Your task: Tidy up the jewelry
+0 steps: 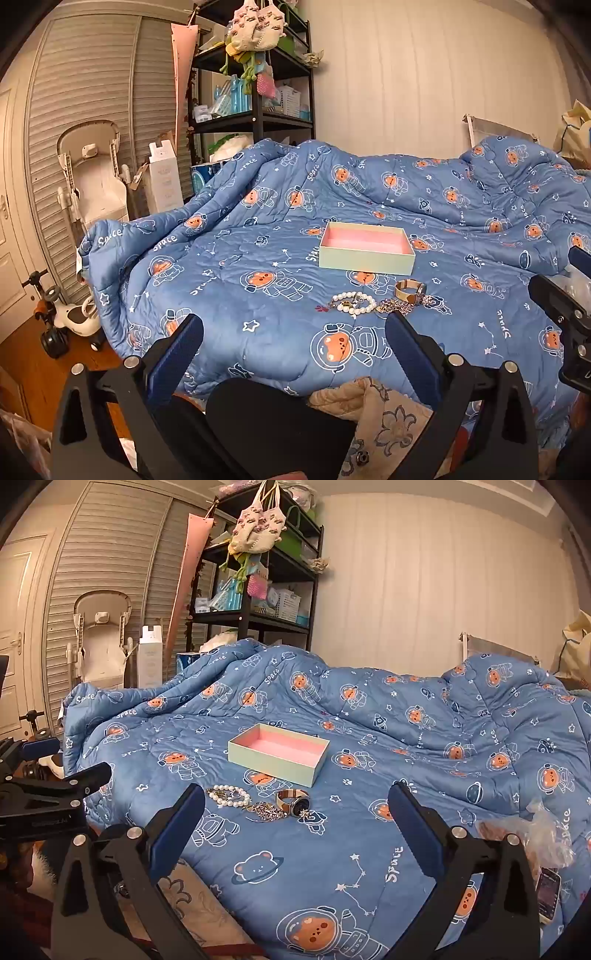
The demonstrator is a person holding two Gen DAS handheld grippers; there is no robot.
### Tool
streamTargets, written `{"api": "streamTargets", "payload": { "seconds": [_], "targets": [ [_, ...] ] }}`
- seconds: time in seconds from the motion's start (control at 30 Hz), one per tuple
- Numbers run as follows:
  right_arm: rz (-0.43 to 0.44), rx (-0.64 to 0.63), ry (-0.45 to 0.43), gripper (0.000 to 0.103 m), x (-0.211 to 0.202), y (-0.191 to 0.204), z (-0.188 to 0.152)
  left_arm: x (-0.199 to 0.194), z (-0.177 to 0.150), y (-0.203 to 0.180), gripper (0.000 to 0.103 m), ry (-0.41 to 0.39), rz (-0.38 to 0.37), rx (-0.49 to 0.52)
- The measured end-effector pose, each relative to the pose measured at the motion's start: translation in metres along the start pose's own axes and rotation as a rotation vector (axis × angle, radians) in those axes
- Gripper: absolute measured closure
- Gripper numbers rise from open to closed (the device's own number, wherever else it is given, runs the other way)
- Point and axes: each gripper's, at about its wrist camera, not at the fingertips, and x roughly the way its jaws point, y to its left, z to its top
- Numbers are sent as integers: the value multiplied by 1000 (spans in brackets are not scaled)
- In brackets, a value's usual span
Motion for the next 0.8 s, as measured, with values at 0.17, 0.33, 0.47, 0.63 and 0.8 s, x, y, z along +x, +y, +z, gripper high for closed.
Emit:
{"api": "streamTargets", "payload": {
  "seconds": [0.17,0.33,0.47,0.63,0.8],
  "targets": [
    [-2,-1,1,5,-2,-1,-1,0,0,-1,6,3,-3,2],
    [-4,-2,3,5,0,0,-1,-3,-1,-3,6,2,-4,0],
    [-6,-5,3,5,-1,0,-1,-5,-1,-4,6,-1,2,0],
    [-6,-9,0,5,-5,2,-2,-1,1,0,6,1,-4,-1],
    [-1,-4,10,5,2,3,-4,-1,2,0,6,1,-3,-1]
  ]
}}
